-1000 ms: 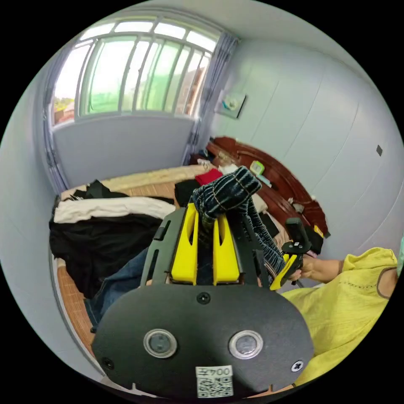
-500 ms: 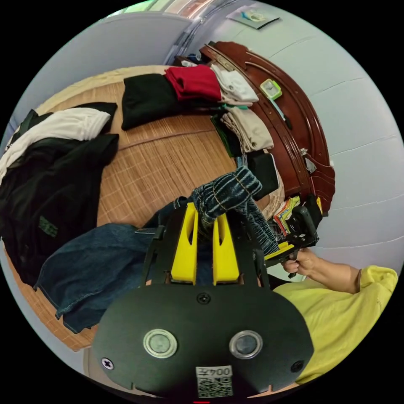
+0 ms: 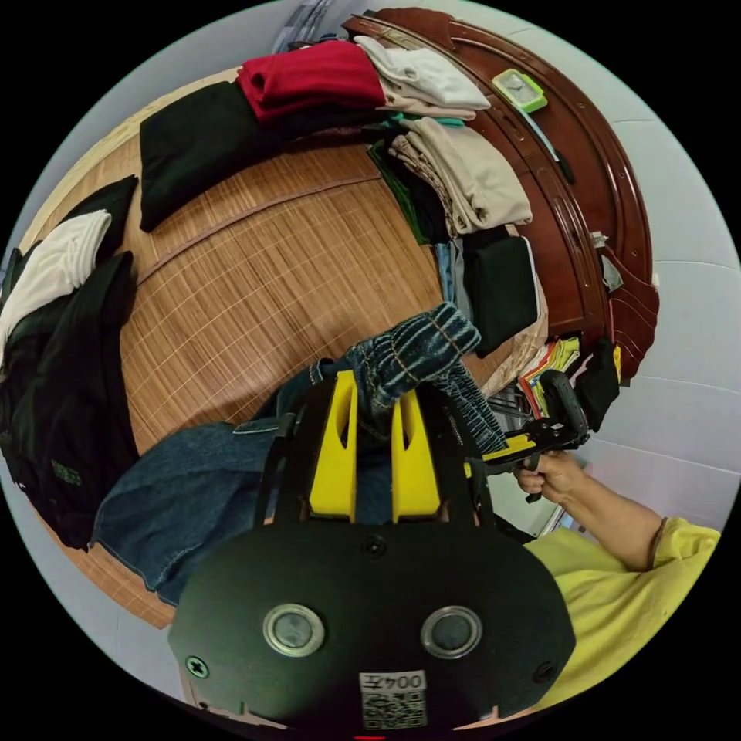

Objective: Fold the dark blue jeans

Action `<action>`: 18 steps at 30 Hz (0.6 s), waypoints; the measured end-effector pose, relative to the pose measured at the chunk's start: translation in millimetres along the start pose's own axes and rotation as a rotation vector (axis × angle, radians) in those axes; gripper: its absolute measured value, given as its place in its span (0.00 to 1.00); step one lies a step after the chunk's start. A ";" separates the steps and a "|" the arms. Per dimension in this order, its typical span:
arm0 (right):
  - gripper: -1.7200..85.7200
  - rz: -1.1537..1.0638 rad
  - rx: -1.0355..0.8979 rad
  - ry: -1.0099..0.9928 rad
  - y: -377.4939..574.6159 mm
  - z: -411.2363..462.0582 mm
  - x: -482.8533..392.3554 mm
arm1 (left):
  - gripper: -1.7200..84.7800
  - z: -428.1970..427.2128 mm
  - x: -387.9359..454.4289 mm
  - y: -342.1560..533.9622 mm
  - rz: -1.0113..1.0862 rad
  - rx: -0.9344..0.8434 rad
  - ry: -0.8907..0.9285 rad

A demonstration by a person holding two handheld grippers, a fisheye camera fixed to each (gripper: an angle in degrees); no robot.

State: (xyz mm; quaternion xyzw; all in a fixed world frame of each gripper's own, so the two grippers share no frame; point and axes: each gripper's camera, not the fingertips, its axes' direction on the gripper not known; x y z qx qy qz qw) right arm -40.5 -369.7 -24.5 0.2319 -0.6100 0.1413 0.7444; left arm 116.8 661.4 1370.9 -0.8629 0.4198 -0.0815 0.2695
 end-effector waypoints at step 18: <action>0.13 0.367 0.039 0.128 -19.8 -26.8 72.6 | 0.17 15.3 81.7 1.4 -0.235 0.293 0.297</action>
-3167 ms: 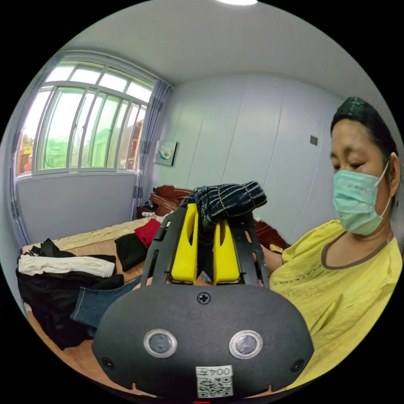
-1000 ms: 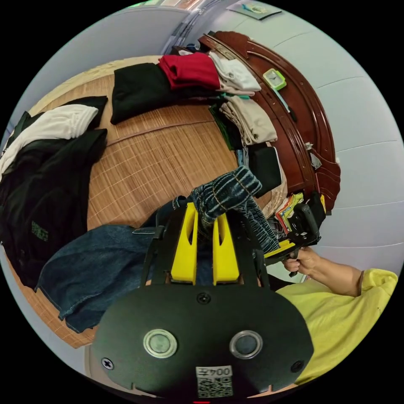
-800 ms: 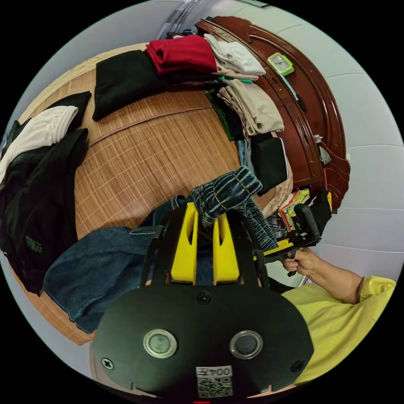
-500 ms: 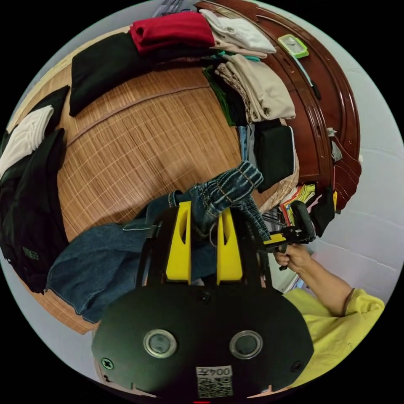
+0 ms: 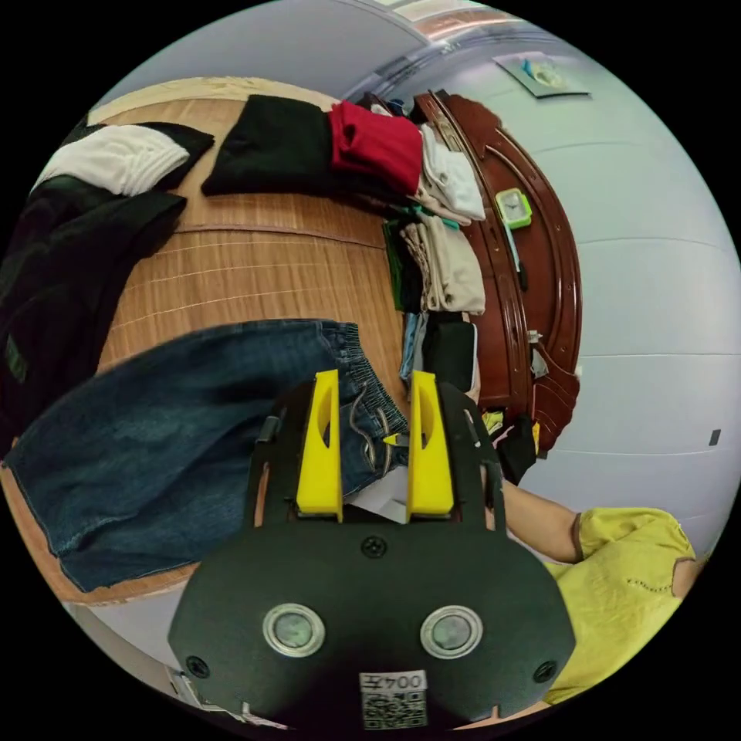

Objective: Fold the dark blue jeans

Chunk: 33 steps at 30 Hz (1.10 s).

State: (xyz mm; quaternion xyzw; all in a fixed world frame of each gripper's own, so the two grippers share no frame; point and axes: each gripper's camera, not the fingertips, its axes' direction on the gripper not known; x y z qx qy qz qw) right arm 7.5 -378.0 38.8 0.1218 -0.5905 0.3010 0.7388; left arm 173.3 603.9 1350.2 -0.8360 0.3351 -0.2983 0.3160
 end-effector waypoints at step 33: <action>0.01 -0.410 0.353 0.711 156.2 261.0 -141.5 | 0.09 161.2 -221.8 334.2 -0.346 -0.037 -0.092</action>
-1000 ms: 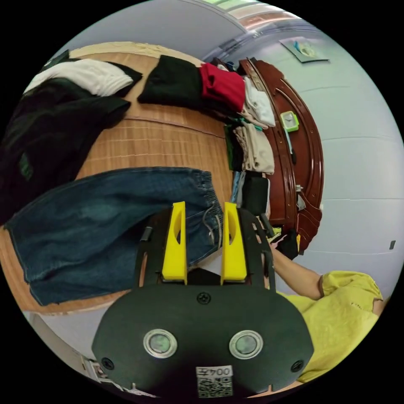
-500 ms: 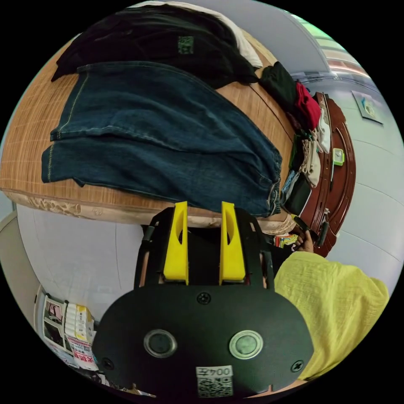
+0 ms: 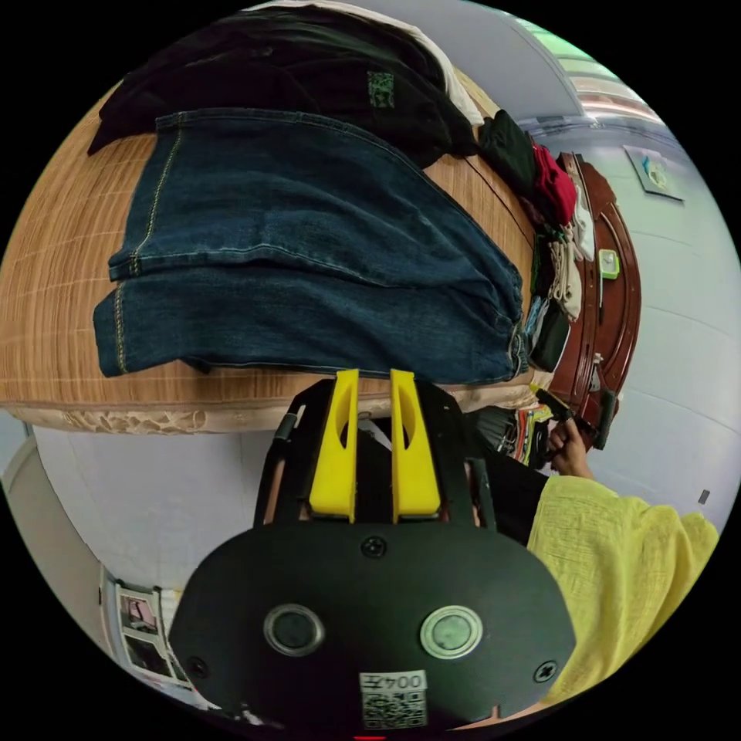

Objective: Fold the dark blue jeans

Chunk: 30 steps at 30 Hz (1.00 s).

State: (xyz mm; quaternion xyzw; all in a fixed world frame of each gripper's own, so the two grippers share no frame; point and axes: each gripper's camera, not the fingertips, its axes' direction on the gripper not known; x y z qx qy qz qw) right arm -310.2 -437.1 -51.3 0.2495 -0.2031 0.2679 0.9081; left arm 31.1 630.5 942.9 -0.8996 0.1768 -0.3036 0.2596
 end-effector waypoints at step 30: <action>0.01 -0.185 -0.354 0.064 -142.8 222.8 18.1 | 0.02 255.8 -51.9 -137.1 0.002 0.177 0.027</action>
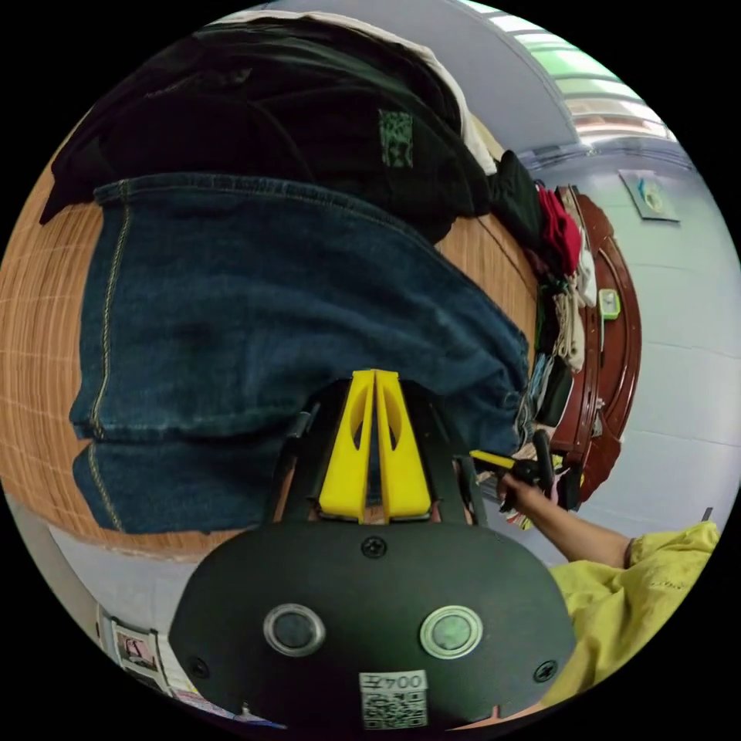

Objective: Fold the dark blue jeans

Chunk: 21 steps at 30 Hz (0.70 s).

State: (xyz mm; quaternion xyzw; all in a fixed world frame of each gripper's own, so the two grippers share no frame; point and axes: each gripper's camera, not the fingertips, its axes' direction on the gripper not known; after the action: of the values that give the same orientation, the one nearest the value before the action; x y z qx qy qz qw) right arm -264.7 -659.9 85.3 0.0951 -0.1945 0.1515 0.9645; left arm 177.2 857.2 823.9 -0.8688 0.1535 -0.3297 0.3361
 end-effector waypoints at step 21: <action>0.19 -0.054 0.441 -0.820 -207.7 -123.2 35.8 | 0.04 79.4 -122.6 -108.3 -0.073 0.239 0.215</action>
State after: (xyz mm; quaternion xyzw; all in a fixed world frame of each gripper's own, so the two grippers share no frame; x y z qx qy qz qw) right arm -122.2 -815.3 -37.8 0.3549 -0.5203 0.1140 0.7683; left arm 145.6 1034.1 796.3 -0.7872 0.1165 -0.4490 0.4064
